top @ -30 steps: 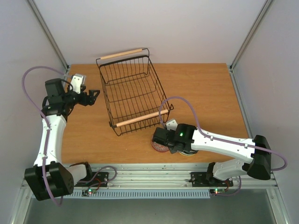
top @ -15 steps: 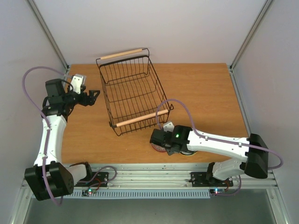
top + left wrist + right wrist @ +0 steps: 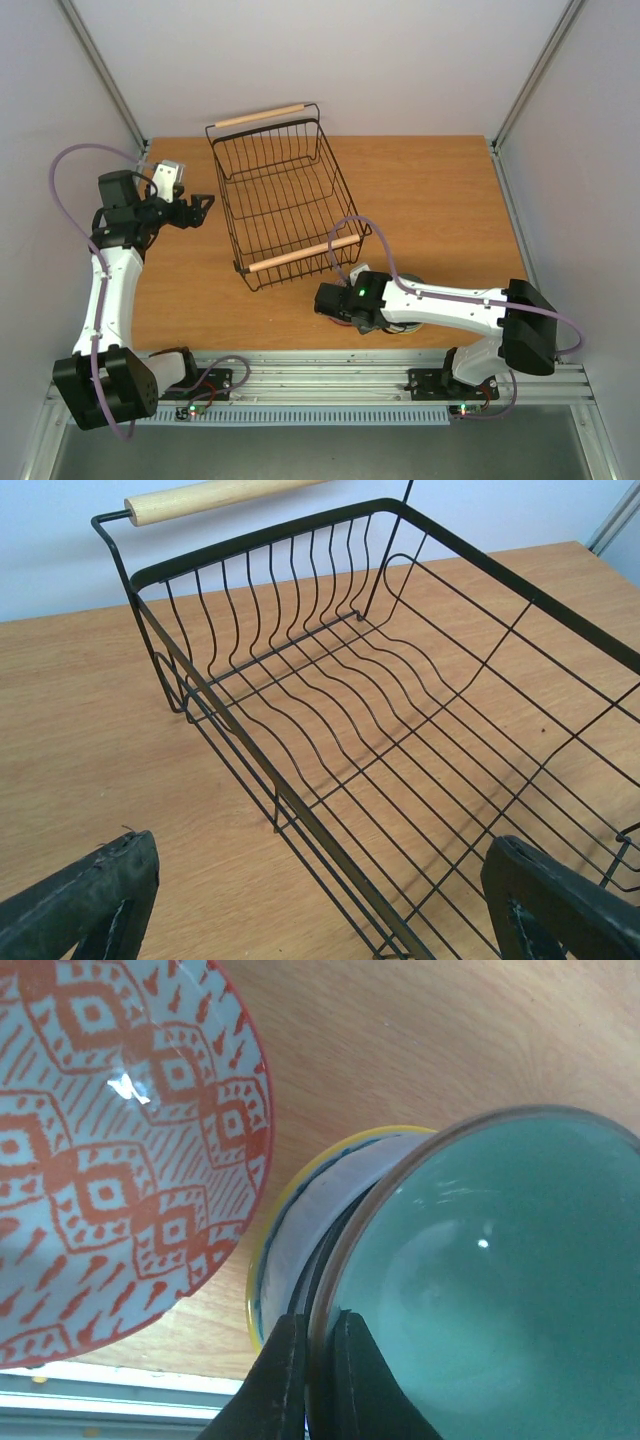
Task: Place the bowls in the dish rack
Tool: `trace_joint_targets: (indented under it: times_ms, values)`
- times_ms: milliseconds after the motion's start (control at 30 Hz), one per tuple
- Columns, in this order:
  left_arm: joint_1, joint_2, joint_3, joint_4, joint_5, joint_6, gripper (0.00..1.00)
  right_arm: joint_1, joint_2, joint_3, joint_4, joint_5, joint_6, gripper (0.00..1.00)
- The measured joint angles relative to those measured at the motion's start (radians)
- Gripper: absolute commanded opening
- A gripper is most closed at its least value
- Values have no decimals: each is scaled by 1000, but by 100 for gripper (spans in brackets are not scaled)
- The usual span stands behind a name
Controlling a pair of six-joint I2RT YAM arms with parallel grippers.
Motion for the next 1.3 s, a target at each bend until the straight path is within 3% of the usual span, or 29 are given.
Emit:
trace_joint_targets:
  times_ms: [700, 800, 1000, 1133, 1300]
  values:
    - [0, 0, 0, 3, 0, -2, 89, 5, -91, 78, -75, 59, -17, 1]
    - [0, 0, 0, 3, 3, -2, 86, 6, -91, 92, -95, 83, -16, 1]
    - [0, 2, 2, -6, 29, -2, 79, 11, -83, 266, -168, 172, -41, 1]
    - [-10, 40, 61, -72, 46, -2, 76, 24, -30, 445, -175, 238, -149, 1]
    - [-71, 138, 262, -221, 25, 10, 75, 28, 60, 591, -15, 251, -405, 1]
